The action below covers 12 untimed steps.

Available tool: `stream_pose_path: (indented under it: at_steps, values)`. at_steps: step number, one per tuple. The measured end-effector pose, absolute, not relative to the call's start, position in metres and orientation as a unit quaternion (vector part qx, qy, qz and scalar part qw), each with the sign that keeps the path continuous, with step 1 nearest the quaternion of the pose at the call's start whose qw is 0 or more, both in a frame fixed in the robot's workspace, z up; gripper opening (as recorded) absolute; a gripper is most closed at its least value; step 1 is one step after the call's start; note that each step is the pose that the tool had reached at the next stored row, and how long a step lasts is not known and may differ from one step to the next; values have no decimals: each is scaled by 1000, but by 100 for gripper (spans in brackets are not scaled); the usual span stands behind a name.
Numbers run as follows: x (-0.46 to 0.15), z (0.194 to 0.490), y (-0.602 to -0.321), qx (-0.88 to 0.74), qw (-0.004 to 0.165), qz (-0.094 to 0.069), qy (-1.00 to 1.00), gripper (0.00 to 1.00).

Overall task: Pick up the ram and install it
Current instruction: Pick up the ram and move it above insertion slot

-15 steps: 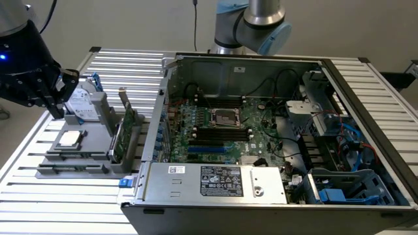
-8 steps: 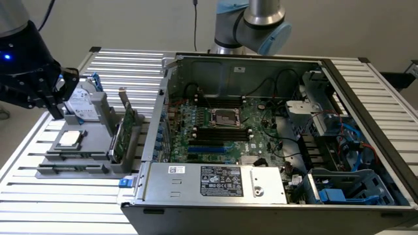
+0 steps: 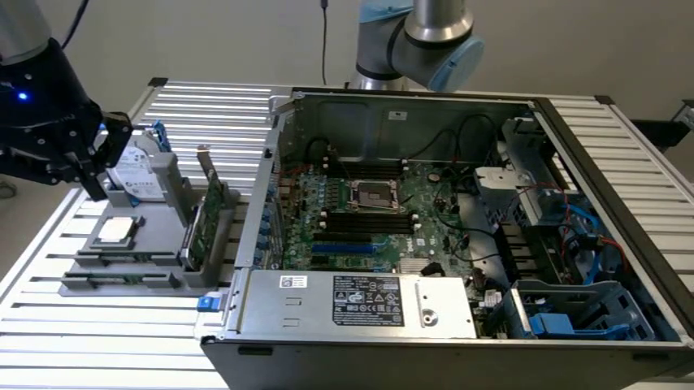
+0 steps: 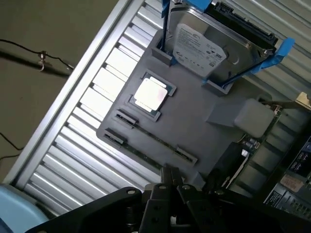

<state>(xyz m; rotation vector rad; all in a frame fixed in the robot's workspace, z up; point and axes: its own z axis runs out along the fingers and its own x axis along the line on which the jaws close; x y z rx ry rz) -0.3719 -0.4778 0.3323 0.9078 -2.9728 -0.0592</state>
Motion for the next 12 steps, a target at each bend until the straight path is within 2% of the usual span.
stream_pose_path:
  at_steps: [12]
  values:
    - [-372, 328, -478, 394, 16, -16, -919, 11]
